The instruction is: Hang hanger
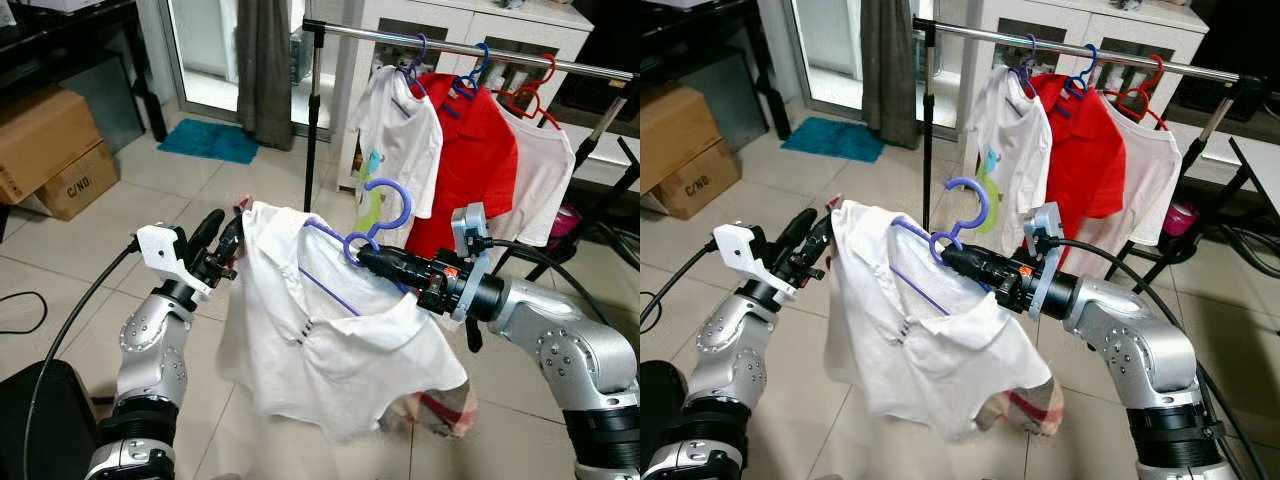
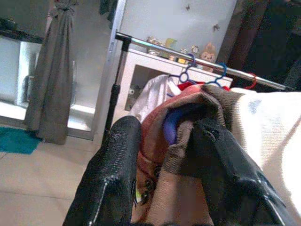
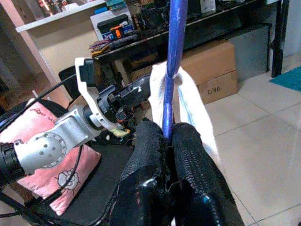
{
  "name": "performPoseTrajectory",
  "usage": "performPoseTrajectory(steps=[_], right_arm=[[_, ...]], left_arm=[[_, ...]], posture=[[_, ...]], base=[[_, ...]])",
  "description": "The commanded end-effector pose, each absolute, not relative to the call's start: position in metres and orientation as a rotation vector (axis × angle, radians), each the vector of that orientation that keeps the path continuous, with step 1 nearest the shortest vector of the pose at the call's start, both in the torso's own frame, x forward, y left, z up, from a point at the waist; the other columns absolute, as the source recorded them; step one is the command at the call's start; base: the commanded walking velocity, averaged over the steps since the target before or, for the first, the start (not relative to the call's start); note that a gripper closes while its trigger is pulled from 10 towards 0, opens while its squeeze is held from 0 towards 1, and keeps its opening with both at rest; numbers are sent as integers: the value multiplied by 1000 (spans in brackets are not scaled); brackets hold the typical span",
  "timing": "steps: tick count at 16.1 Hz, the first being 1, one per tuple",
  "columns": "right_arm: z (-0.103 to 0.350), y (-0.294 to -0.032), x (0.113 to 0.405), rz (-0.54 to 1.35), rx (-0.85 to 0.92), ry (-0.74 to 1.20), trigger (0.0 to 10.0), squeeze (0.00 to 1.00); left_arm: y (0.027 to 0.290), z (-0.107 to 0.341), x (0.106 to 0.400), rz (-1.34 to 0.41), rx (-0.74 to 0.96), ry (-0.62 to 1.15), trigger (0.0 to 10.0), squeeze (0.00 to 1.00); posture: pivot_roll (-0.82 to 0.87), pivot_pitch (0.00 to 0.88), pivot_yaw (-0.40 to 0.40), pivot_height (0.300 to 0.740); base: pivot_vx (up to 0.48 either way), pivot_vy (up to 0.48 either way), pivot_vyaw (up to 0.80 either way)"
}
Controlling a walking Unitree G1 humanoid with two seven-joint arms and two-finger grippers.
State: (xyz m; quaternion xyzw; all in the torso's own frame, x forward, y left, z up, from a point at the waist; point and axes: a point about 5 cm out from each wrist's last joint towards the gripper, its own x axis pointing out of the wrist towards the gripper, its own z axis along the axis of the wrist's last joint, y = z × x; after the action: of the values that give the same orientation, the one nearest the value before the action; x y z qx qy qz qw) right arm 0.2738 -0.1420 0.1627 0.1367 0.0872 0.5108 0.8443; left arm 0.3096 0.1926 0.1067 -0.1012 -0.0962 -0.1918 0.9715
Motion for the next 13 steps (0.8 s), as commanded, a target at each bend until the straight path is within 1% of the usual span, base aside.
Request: performPoseTrajectory(steps=[1,3,6,7,8,9,13], right_arm=[[171,-143,277,1083,257,150,10000,0],[172,-144,277,1076,253,146,10000,0],[174,-145,279,1071,244,142,10000,0],[174,-145,279,1071,243,142,10000,0],[174,-145,279,1079,243,146,10000,0],[174,-144,278,1083,241,147,10000,0],[174,-144,278,1086,242,147,10000,0]], left_arm=[[185,110,310,-430,-206,-200,10000,0],[176,105,309,-490,-218,-163,10000,0],[177,101,307,-459,-222,-159,10000,0],[179,101,307,-441,-228,-162,7176,0],[182,101,307,-435,-230,-161,863,0],[181,101,307,-442,-234,-161,0,0],[180,98,307,-468,-254,-123,0,0]], posture=[[-165,0,-46,740],[-170,0,-46,740],[-174,0,-49,740],[-174,0,-50,740],[-174,0,-50,740],[-171,0,-52,740],[-171,0,-52,740]], base=[[0,0,0],[0,0,0],[0,0,0],[0,0,0],[0,0,0],[0,0,0],[0,0,0]])
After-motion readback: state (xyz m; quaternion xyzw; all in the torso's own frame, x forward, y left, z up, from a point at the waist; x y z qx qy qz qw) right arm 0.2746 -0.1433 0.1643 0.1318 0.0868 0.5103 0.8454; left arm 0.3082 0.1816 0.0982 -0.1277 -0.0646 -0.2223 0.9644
